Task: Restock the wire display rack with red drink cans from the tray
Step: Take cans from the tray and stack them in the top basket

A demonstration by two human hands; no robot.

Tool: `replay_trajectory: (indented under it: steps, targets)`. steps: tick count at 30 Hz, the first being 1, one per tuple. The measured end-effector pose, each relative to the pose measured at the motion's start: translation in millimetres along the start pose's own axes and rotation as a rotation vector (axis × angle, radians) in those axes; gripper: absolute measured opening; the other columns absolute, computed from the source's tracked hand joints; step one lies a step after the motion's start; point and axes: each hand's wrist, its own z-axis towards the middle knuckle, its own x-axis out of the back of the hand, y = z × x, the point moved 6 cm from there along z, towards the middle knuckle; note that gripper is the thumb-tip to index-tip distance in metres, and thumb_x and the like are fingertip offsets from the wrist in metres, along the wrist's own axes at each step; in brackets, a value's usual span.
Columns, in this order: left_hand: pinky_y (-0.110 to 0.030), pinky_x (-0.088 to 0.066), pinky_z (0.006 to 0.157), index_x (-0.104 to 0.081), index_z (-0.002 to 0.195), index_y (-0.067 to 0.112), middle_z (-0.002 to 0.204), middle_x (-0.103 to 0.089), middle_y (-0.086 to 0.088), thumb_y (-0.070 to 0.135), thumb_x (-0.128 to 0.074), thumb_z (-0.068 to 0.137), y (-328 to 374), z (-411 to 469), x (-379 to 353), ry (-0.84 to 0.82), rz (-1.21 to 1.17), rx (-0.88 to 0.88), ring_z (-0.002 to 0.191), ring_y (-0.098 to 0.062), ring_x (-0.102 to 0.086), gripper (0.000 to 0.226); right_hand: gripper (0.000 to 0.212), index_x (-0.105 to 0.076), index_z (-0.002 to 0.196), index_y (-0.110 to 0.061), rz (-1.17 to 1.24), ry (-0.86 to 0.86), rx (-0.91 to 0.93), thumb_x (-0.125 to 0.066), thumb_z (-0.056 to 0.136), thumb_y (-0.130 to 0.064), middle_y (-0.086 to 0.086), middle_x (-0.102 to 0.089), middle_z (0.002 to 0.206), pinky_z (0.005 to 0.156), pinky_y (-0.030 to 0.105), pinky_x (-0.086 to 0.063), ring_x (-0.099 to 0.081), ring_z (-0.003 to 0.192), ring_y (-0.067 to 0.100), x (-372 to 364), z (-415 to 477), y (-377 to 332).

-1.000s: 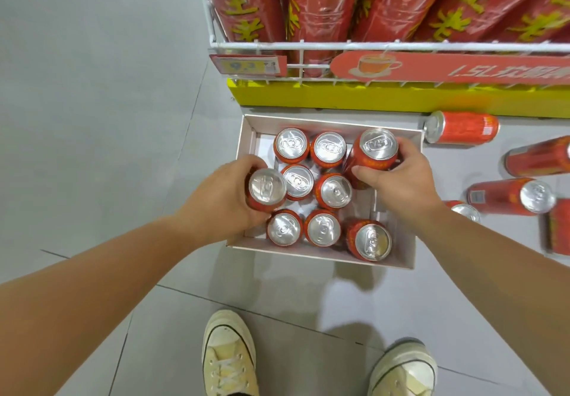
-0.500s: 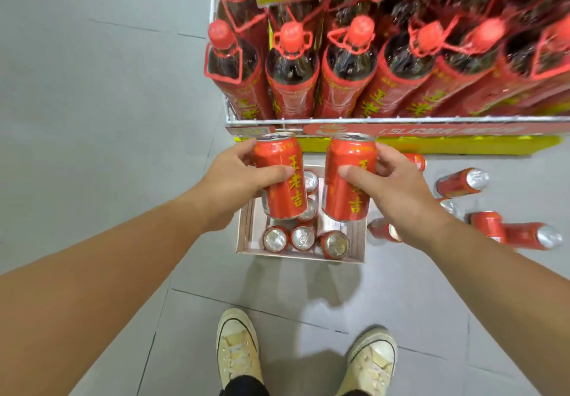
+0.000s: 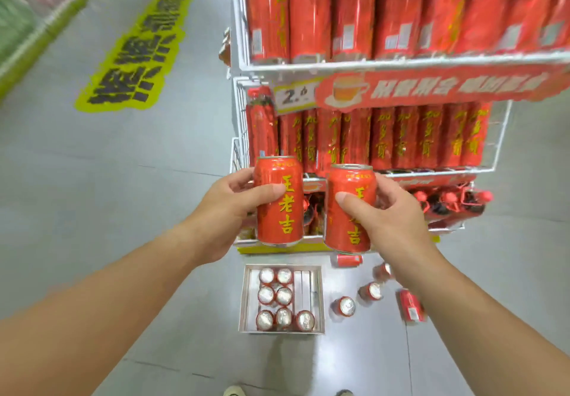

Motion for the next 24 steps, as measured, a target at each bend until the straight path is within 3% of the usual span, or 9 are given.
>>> replay_trajectory:
  steps: [3, 7, 12, 15, 19, 22, 24]
  targets:
    - [-0.031, -0.059, 0.069, -0.07, 0.116, 0.009, 0.1, -0.075, -0.004, 0.017, -0.08, 0.072, 89, -21, -21, -0.061, -0.032, -0.075, 0.083, -0.015, -0.072, 0.045, 0.017, -0.073, 0.099, -0.024, -0.009, 0.046, 0.072, -0.079, 0.083, -0.024, -0.01, -0.077, 0.084, 0.066, 0.026, -0.058, -0.07, 0.076, 0.004, 19, -5, -94]
    - [-0.028, -0.058, 0.062, -0.067, 0.118, 0.008, 0.097, -0.074, -0.004, 0.015, -0.077, 0.07, 202, -45, -44, -0.093, -0.06, -0.18, 0.076, -0.013, -0.071, 0.049, 0.025, -0.074, 0.099, -0.027, -0.042, 0.13, 0.166, -0.081, 0.077, -0.035, -0.009, -0.078, 0.087, 0.083, 0.039, -0.06, -0.073, 0.083, 0.011, 37, -11, -209]
    - [-0.025, -0.056, 0.059, -0.064, 0.115, 0.009, 0.089, -0.072, -0.001, 0.013, -0.081, 0.068, 324, -74, -64, -0.14, -0.071, -0.303, 0.069, -0.01, -0.069, 0.05, 0.021, -0.074, 0.095, -0.024, -0.037, 0.215, 0.273, -0.083, 0.077, -0.031, -0.009, -0.077, 0.082, 0.076, 0.035, -0.06, -0.071, 0.075, 0.007, 53, -24, -330]
    - [-0.027, -0.057, 0.06, -0.062, 0.122, 0.003, 0.092, -0.072, -0.006, 0.016, -0.078, 0.071, 386, -89, -71, -0.168, -0.077, -0.376, 0.07, -0.014, -0.07, 0.055, 0.019, -0.075, 0.096, -0.024, -0.019, 0.238, 0.315, -0.082, 0.079, -0.029, -0.007, -0.078, 0.083, 0.074, 0.033, -0.059, -0.072, 0.077, 0.011, 64, -32, -389]
    - [-0.032, -0.06, 0.072, -0.071, 0.112, 0.009, 0.102, -0.075, -0.006, 0.017, -0.079, 0.074, 457, -100, -85, -0.167, -0.062, -0.48, 0.087, -0.019, -0.072, 0.04, 0.012, -0.074, 0.09, -0.031, -0.01, 0.259, 0.337, -0.079, 0.08, -0.035, -0.008, -0.076, 0.082, 0.069, 0.027, -0.058, -0.073, 0.079, 0.011, 84, -34, -449]
    - [-0.041, -0.06, 0.079, -0.071, 0.113, 0.007, 0.112, -0.073, -0.012, 0.018, -0.074, 0.081, 494, -91, -99, -0.139, -0.08, -0.516, 0.095, -0.022, -0.071, 0.034, 0.018, -0.074, 0.093, -0.031, -0.007, 0.269, 0.341, -0.08, 0.078, -0.038, -0.007, -0.076, 0.083, 0.074, 0.037, -0.061, -0.074, 0.08, 0.015, 103, -19, -479]
    - [-0.049, -0.06, 0.083, -0.065, 0.124, 0.01, 0.121, -0.069, -0.015, 0.018, -0.073, 0.087, 510, -76, -109, -0.122, -0.135, -0.504, 0.1, -0.027, -0.071, 0.039, 0.021, -0.072, 0.095, -0.031, -0.008, 0.274, 0.347, -0.08, 0.078, -0.039, -0.009, -0.075, 0.084, 0.077, 0.039, -0.061, -0.073, 0.082, 0.016, 115, -3, -494]
